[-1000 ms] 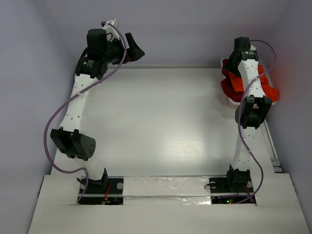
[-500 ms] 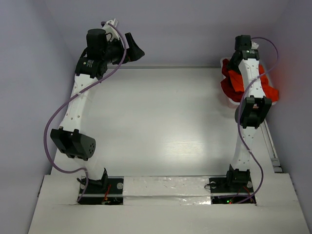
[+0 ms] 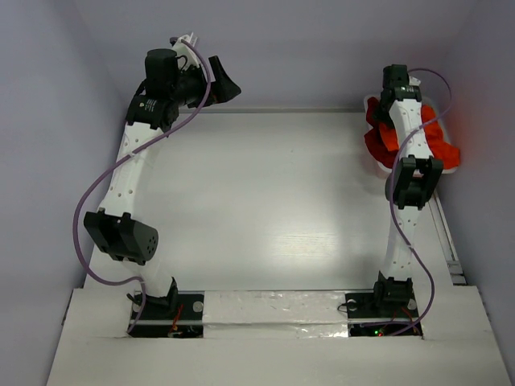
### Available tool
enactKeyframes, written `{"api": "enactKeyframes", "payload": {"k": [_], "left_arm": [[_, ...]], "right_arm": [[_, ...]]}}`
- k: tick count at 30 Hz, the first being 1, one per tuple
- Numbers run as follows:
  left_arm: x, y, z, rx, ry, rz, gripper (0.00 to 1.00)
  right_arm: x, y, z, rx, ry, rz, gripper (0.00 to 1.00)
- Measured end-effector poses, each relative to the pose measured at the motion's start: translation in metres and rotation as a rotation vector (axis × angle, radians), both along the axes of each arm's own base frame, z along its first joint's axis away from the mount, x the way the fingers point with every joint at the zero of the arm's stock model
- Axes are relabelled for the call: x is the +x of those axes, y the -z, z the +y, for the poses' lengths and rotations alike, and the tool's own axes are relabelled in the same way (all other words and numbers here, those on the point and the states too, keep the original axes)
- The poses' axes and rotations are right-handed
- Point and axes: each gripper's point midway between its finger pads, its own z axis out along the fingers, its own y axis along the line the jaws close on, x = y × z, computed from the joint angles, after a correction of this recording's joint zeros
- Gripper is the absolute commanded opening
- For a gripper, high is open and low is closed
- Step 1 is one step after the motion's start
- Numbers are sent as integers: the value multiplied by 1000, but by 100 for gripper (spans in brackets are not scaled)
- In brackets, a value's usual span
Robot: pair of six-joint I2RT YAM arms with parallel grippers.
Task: Fold and stack the t-shirts
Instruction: Grab the tshirt from the pile
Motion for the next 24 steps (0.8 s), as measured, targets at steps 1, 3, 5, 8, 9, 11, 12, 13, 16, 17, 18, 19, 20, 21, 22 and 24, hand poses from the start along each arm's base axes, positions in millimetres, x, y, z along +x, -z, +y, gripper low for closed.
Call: {"api": "enactKeyframes", "payload": {"k": [1, 3, 5, 8, 9, 11, 12, 13, 16, 17, 18, 19, 20, 21, 22, 24], "left_arm": [[0, 0, 0, 0, 0, 1, 99], [0, 0, 0, 0, 0, -1, 99], [0, 0, 0, 0, 0, -1, 99], [0, 0, -1, -2, 5, -1, 99], [-1, -1, -1, -3, 7, -1, 99], [-1, 0, -1, -4, 10, 0, 99], [-1, 0, -2, -4, 12, 0, 99], [-1, -1, -2, -5, 13, 0, 99], [-2, -1, -2, -5, 14, 0, 99], [-2, -1, -2, -5, 15, 0, 99], [-2, -1, -2, -5, 16, 0, 99], [-2, -1, -2, -6, 17, 0, 99], [-2, -1, -2, -6, 17, 0, 99], [-2, -1, -2, -6, 17, 0, 99], [-2, -1, -2, -6, 17, 0, 99], [-2, -1, -2, -6, 17, 0, 99]], "right_arm": [[0, 1, 0, -1, 0, 3, 41], [0, 2, -1, -1, 5, 2, 37], [1, -1, -1, -4, 8, -5, 37], [2, -5, -2, -5, 8, -17, 43], [3, -6, -2, -6, 8, -19, 46], [3, -6, -2, -5, 9, -20, 49], [3, -6, -2, -5, 8, -20, 52], [3, -6, -2, -4, 8, -20, 53], [3, -6, -2, -5, 5, -19, 55], [3, -6, -1, -4, 5, -19, 55], [3, -6, -1, -4, 4, -19, 55], [3, -6, -1, -4, 4, -19, 55], [3, -6, -1, -4, 5, -19, 55], [3, -6, -1, -4, 5, -19, 55], [3, -6, -1, -4, 5, -19, 53], [3, -6, -1, -5, 5, -19, 48]]}}
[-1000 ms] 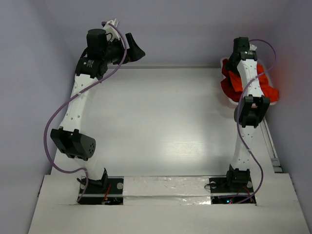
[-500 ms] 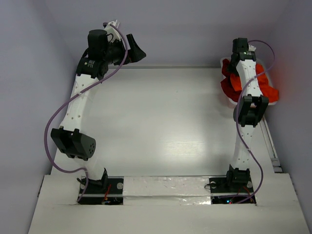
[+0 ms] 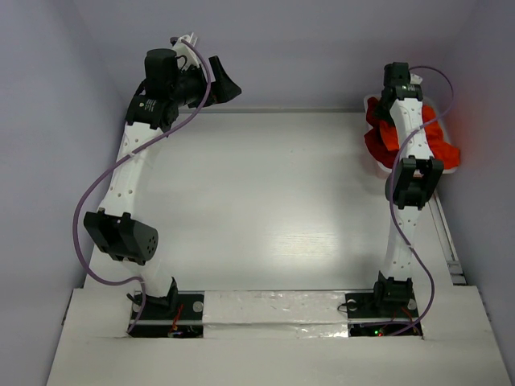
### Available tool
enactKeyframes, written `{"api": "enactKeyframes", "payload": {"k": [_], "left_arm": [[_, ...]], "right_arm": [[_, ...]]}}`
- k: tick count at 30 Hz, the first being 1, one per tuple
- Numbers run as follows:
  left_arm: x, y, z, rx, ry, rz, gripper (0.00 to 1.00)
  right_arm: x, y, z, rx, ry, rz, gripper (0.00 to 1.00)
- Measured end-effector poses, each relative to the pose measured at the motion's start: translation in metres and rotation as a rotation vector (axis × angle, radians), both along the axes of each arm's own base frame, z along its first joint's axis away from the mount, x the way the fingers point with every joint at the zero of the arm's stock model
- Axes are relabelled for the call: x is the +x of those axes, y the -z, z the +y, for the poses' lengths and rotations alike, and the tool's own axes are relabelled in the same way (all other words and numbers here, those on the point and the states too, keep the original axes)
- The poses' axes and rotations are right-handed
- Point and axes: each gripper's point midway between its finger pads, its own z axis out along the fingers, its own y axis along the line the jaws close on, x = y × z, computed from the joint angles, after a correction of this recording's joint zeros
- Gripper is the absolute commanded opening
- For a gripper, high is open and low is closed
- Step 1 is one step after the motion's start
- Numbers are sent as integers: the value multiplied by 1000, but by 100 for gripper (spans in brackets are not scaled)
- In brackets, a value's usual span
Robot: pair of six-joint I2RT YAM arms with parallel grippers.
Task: Fold and stack the t-shirts
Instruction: Grab the tshirt from the pile
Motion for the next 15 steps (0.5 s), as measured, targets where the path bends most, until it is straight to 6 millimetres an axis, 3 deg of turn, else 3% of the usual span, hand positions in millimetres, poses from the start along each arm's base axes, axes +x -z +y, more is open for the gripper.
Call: {"api": "enactKeyframes", "payload": {"k": [4, 11, 15], "left_arm": [[0, 0, 0, 0, 1, 0, 99], [-1, 0, -1, -2, 6, 0, 99], [-2, 0, -3, -2, 12, 1, 99]], "right_arm": [[1, -5, -1, -3, 4, -14, 37], [2, -9, -2, -7, 9, -24, 32], [3, -12, -2, -8, 8, -32, 6]]}}
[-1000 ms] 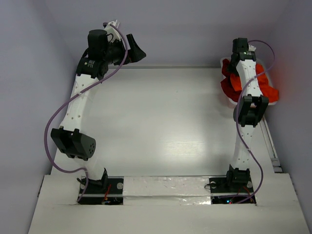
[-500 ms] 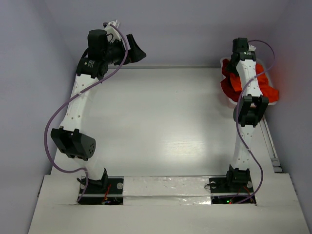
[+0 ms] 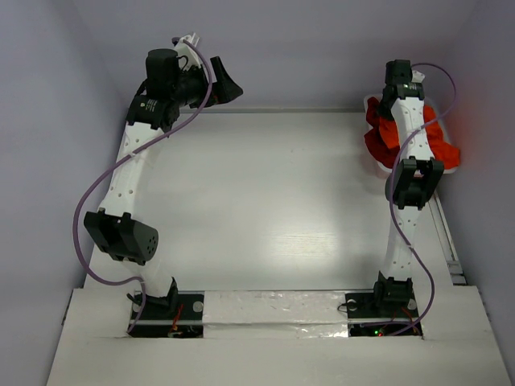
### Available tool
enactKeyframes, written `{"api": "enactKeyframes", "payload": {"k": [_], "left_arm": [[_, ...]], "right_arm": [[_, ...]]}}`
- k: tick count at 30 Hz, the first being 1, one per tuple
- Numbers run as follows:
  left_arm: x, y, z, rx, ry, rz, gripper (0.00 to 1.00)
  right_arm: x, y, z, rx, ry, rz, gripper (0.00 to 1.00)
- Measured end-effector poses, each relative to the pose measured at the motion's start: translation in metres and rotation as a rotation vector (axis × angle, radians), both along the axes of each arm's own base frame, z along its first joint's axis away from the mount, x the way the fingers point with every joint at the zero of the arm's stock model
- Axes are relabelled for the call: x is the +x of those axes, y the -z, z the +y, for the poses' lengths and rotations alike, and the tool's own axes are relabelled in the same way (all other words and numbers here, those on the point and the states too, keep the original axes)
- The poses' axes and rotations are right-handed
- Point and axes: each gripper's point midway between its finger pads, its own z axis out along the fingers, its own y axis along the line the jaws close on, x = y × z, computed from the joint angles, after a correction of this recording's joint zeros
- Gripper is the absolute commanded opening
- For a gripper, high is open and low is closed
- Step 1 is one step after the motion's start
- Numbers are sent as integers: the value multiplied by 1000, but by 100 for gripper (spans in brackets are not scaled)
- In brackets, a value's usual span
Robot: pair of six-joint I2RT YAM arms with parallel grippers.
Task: Fold and stack the t-shirts
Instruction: Grab the tshirt from the pile, then move the tshirt to the center of the board
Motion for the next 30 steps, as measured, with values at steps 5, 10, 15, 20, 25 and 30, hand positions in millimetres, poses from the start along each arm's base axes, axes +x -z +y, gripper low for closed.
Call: {"api": "enactKeyframes", "payload": {"k": [5, 10, 15, 20, 25, 30], "left_arm": [[-2, 0, -4, -2, 12, 1, 99], [-2, 1, -4, -3, 14, 3, 99], [3, 16, -4, -8, -5, 35, 99], [3, 65, -7, -13, -28, 154, 99], [-6, 102, -13, -14, -35, 245, 99], [-25, 105, -26, -27, -22, 244, 99]], "right_arm": [[1, -2, 0, 3, 5, -7, 0], [1, -2, 1, 8, 2, -9, 0], [-6, -18, 9, 34, -24, -28, 0], [-34, -89, 36, 39, -86, -127, 0], [-84, -209, 138, 46, -299, -344, 0], [-164, -286, 263, 147, -624, -507, 0]]}}
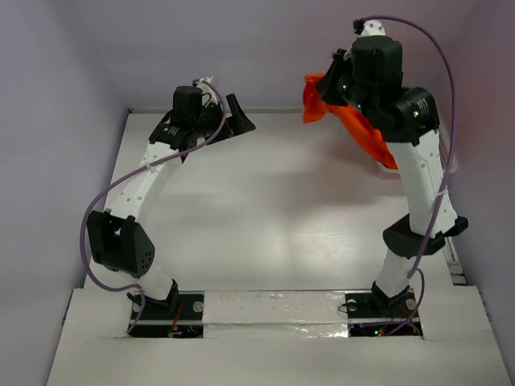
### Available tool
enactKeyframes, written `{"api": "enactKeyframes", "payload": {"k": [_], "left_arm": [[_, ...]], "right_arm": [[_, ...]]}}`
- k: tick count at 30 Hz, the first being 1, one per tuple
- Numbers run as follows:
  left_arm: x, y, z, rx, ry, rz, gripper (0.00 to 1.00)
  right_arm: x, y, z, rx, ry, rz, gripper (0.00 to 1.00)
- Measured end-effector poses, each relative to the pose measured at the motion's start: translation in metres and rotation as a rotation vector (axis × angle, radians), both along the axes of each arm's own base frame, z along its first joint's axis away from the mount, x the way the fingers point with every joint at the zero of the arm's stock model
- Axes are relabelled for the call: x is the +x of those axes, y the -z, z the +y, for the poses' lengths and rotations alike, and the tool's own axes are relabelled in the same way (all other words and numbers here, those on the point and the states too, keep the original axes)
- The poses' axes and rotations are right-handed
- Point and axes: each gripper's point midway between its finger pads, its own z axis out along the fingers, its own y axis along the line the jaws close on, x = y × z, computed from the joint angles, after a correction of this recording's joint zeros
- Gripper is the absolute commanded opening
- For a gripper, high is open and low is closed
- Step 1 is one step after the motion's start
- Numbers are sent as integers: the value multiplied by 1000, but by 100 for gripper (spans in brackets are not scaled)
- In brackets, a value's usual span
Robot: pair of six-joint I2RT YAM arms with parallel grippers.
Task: Fold and stack the t-shirts
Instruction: Move the tshirt to the center of the board
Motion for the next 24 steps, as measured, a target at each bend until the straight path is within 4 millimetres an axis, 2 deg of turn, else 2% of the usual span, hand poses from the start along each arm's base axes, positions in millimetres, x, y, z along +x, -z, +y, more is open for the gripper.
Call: {"api": "enactKeyframes", "payload": {"k": [2, 4, 6, 8, 12, 15, 17, 21, 24], "left_arm": [[-10, -2, -2, -8, -3, -9, 99], [-19, -3, -1, -19, -11, -15, 99], [-22, -5, 2, -32, -32, -21, 99], [-33, -2, 7, -39, -50, -11, 99], [-46, -3, 17, -55, -106, -5, 99], [-53, -16, 22, -70, -135, -30, 99], [-56, -25, 24, -80, -149, -51, 99], [-59, -32, 26, -91, -166, -63, 99], [-59, -30, 25, -89, -173, -50, 99]], "right_arm": [[-38, -17, 38, 11, -131, -35, 0], [-70, -26, 63, -6, -227, -59, 0], [-96, -29, 75, -23, -298, -70, 0], [-114, -35, 73, -33, -334, -87, 0], [-128, -63, 49, -15, -314, -164, 0], [-144, -82, 31, 11, -311, -220, 0], [-152, -87, 22, 20, -310, -238, 0], [-150, -71, 26, -7, -317, -205, 0], [-131, -35, 50, -62, -346, -114, 0]]}}
